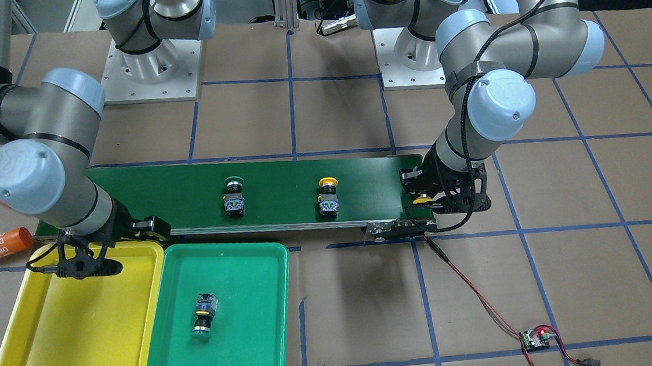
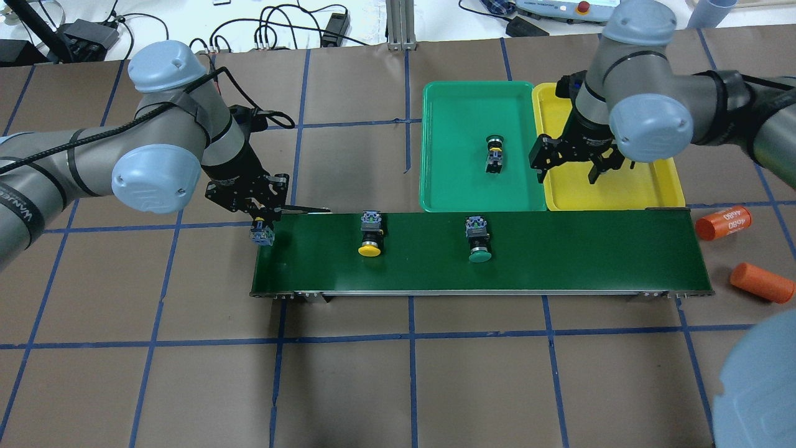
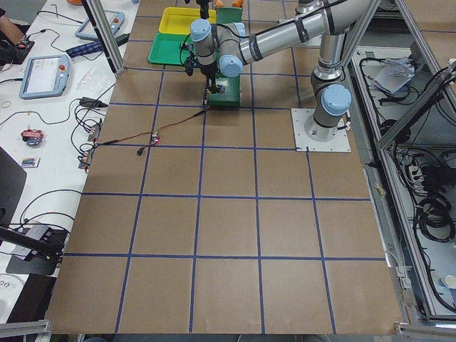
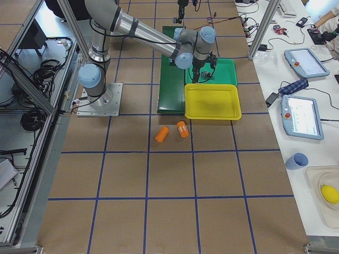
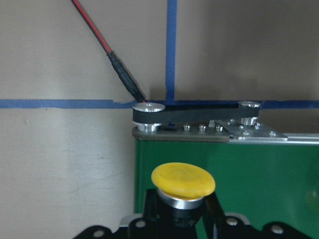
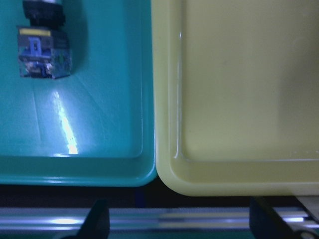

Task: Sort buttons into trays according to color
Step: 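Set yellow-capped button on belt start with left gripper while right returns, then raise the left gripper away while the right gripper moves over next button, then lower the right gripper onto the green-capped button on the belt and grasp it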

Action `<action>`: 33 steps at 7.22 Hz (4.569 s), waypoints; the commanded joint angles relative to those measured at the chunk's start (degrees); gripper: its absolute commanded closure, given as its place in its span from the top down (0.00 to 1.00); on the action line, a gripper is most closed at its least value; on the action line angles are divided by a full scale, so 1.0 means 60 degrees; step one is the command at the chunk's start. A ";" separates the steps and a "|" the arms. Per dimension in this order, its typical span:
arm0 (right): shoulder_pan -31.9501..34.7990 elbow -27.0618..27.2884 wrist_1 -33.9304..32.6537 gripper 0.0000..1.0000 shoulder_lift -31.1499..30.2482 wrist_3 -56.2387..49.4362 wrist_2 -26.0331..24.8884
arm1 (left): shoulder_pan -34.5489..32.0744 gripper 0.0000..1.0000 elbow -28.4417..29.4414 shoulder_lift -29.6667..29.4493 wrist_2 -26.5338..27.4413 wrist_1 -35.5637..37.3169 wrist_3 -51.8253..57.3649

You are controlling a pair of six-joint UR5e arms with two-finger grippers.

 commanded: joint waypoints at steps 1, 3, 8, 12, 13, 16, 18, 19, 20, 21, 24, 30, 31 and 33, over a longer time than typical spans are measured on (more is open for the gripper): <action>-0.0564 0.0882 0.0078 1.00 -0.1136 -0.0713 -0.0106 | -0.0021 0.07 -0.0171 -0.0055 -0.0010 0.0008 -0.0019; -0.0564 0.1072 0.1072 1.00 -0.1974 -0.0786 0.1041 | -0.0050 0.52 -0.0288 -0.0099 -0.0010 0.0008 -0.0121; -0.1178 0.1044 0.0665 1.00 -0.1464 -0.0742 0.0598 | 0.0066 1.00 0.0658 0.0499 0.0195 -0.0762 -0.0121; -0.1121 0.1262 0.0695 1.00 -0.1362 -0.0758 0.0815 | 0.0097 1.00 0.1659 0.2122 0.0210 -0.3266 -0.0092; -0.1121 0.1262 0.0593 1.00 -0.1202 -0.0758 0.0815 | 0.0140 1.00 0.1717 0.2577 0.0485 -0.3433 -0.0092; -0.1121 0.1263 0.0708 1.00 -0.1214 -0.0801 0.1695 | 0.0155 1.00 0.1557 0.3298 0.0766 -0.3858 -0.0077; -0.1121 0.1292 0.0767 1.00 -0.1215 -0.0758 0.1752 | 0.0141 1.00 0.1571 0.3314 0.0811 -0.4297 -0.0092; -0.1078 0.1292 0.0767 1.00 -0.1200 -0.0714 0.1680 | 0.0140 1.00 0.1572 0.3299 0.0709 -0.4298 -0.0092; -0.1063 0.1306 0.0767 1.00 -0.1215 -0.0728 0.1665 | 0.0155 1.00 0.1557 0.3285 0.0708 -0.4269 -0.0092; -0.1019 0.1306 0.0767 1.00 -0.1186 -0.0728 0.1636 | 0.0155 1.00 0.1557 0.3183 0.0737 -0.4298 -0.0106; -0.0931 0.1306 0.0738 1.00 -0.1171 -0.0612 0.1142 | 0.0155 1.00 0.1557 0.3254 0.0781 -0.4284 -0.0107; -0.0653 0.1306 0.0636 1.00 -0.0849 -0.0377 0.0743 | 0.0155 1.00 0.1557 0.3241 0.0766 -0.4196 -0.0107; -0.0638 0.1321 0.0621 0.94 -0.0834 -0.0362 0.0583 | 0.0155 1.00 0.1557 0.3255 0.0767 -0.4196 -0.0107; -0.0623 0.1277 0.0606 0.13 -0.0630 -0.0464 0.0537 | 0.0155 1.00 0.1557 0.3255 0.0796 -0.4225 -0.0092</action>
